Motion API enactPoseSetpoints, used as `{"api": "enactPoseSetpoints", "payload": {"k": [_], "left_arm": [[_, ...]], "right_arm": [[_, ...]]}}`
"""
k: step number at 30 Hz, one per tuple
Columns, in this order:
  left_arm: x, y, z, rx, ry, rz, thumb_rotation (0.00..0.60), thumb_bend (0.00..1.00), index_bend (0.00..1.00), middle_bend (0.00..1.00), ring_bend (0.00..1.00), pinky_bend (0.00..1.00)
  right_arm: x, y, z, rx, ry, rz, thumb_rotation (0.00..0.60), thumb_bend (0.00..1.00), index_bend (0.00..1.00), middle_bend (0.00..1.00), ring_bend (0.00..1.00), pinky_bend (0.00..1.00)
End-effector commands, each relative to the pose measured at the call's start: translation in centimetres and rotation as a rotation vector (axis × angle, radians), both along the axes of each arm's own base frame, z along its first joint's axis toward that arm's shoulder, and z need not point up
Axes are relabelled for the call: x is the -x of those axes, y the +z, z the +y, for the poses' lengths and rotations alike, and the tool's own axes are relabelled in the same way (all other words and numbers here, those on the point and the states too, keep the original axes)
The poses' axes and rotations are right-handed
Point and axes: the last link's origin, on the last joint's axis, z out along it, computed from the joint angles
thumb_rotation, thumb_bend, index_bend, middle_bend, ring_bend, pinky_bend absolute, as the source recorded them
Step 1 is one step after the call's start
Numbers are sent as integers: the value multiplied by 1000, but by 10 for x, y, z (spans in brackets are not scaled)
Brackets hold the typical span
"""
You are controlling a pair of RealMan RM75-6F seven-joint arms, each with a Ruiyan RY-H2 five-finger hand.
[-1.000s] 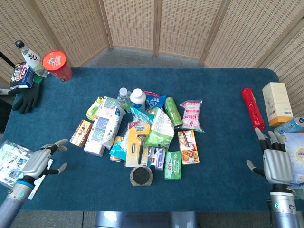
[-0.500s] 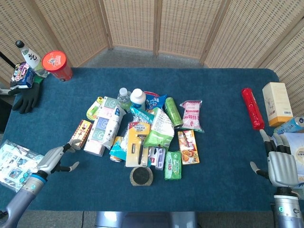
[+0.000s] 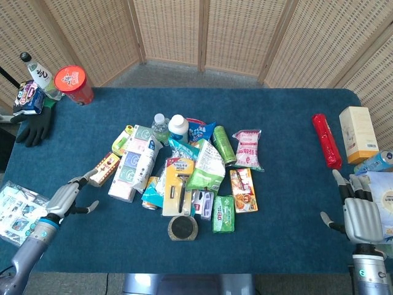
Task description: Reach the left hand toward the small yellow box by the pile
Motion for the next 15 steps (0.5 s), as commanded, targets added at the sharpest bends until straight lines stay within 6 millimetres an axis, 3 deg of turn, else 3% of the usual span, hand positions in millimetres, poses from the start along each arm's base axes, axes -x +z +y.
{"api": "enactPoseSetpoints", "payload": {"k": [1,5,9,15], "left_arm": [[5,5,6,-45,14,7,526,399,56,284,174,91],[15,24,14,-138,43,15,523,394,41,273,149,68],[17,43,7,-202,52,7,526,395,41,272,156,73],[18,43,1,-214,-4,221,542,395,11,181,160,3]], "right_arm": [[0,-1,0,-3,-3,-3,600,226,0,200,56,70],[1,0,1,1,-5,-6,600,225,0,200,56,71],[1,1,2,3,-6,-13,600,226,0,200,56,71],[1,-2,1,-22,-7,-31,600,226,0,200,56,74]]}}
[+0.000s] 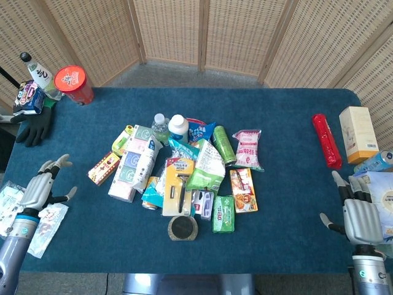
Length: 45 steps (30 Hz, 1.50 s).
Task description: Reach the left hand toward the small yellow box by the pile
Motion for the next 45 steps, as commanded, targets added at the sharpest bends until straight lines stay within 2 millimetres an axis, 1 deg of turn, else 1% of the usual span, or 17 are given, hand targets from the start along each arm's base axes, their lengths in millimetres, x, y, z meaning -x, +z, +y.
{"api": "enactPoseSetpoints", "payload": {"k": [1,4,9,14,20,34,39,45], "left_arm": [[-1,0,-3,-1,-12,168,553,396,4,165,160,2],[-7,-2,2,10,-3,220,565,395,0,134,159,2],[-18,-10,10,18,0,293,565,395,0,121,158,2],[-29,-22,20,17,7,287,567,397,0,115,159,2],[-35,-41,30,36,30,258,568,393,0,109,162,7],[-39,-73,43,54,37,183,569,383,0,103,143,8],[-40,-80,44,66,47,129,567,377,0,104,143,8],[-37,-85,45,74,45,150,571,376,0,109,144,11]], "right_arm": [[-1,-2,-1,-14,2,-11,600,225,0,200,53,76],[-2,-1,0,-15,7,-18,600,224,0,200,39,78],[-2,2,2,-9,5,-26,600,226,0,200,39,78],[1,3,5,-11,-5,-44,600,226,0,200,38,78],[4,5,8,-11,-16,-60,600,226,0,200,35,78],[5,7,15,-37,-23,-110,600,226,0,200,22,77],[6,7,17,-45,-28,-114,597,226,0,200,21,77],[3,8,16,-48,-22,-141,595,226,0,201,21,78]]}}
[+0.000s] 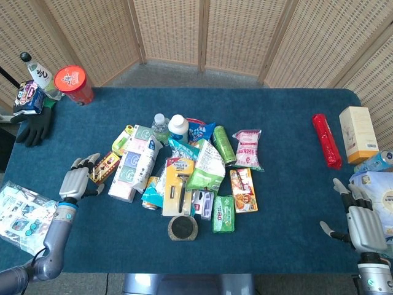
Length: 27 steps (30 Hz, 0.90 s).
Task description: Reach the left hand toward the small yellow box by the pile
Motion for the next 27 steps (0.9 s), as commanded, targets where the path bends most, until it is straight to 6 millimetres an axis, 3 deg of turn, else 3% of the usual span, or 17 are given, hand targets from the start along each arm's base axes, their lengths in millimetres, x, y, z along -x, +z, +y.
{"api": "enactPoseSetpoints", "payload": {"k": [1,4,7,10,19,27], "left_arm": [[1,-3,0,6,-4,15,578,376,0,114,148,15],[0,-7,1,4,-22,36,600,383,42,183,234,109],[-1,-10,2,-17,-31,43,600,458,211,327,448,359],[-2,-9,3,-58,-28,32,600,548,333,439,599,526],[-2,19,-4,-160,-27,-68,600,560,372,480,619,563],[-23,72,-24,-303,-129,-183,600,549,372,480,606,546]], "right_arm": [[-2,0,1,-2,5,-17,595,226,0,200,21,78],[-3,2,3,2,10,-45,597,226,0,201,21,78],[-4,4,5,7,14,-66,597,226,0,205,21,81],[-4,7,6,15,15,-78,597,226,0,209,21,86],[-3,9,7,16,13,-95,596,226,0,210,21,89],[-1,1,4,4,33,-103,597,227,0,210,21,87]]}}
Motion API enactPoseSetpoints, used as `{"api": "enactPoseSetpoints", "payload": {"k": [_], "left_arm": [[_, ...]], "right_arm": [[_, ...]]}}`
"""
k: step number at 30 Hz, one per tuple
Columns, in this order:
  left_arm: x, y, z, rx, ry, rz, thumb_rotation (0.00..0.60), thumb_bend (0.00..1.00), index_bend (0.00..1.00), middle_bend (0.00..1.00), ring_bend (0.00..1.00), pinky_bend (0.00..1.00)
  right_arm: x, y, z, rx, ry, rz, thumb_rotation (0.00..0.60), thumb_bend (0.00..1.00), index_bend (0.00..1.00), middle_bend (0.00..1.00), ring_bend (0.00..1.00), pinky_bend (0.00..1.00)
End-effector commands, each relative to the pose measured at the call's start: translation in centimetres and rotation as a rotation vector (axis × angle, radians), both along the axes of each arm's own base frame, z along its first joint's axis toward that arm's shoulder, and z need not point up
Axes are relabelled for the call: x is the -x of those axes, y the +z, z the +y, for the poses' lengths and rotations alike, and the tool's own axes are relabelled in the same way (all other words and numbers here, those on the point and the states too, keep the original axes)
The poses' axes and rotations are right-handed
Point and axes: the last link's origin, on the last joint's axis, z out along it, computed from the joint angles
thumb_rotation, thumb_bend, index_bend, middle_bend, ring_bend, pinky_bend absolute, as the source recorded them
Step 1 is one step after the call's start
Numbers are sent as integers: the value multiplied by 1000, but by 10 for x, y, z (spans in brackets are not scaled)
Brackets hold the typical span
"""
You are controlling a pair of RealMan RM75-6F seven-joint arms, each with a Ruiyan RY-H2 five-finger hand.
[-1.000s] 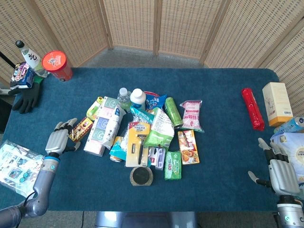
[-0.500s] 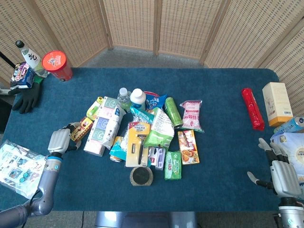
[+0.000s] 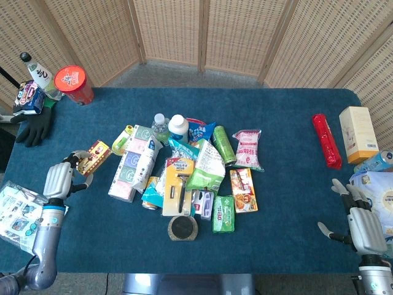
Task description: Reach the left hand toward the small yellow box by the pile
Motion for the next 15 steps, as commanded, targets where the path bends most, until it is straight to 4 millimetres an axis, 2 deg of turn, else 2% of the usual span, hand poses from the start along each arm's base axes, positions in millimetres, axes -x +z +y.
{"api": "enactPoseSetpoints", "payload": {"k": [1,5,8,15], "left_arm": [[-11,30,-11,-87,-65,-45,600,549,371,480,606,545],[-27,57,-21,-179,-139,-89,600,545,368,479,597,528],[-34,69,-25,-209,-168,-113,600,544,367,478,592,521],[-44,75,-27,-219,-202,-121,600,533,365,476,584,508]], "right_arm": [[1,-3,-1,2,5,-6,598,226,0,210,22,88],[2,-9,-3,-8,8,-14,597,227,0,210,21,87],[3,-13,-4,-18,7,-20,597,227,0,210,21,88],[4,-15,-7,-22,8,-15,597,227,0,210,21,87]]}}
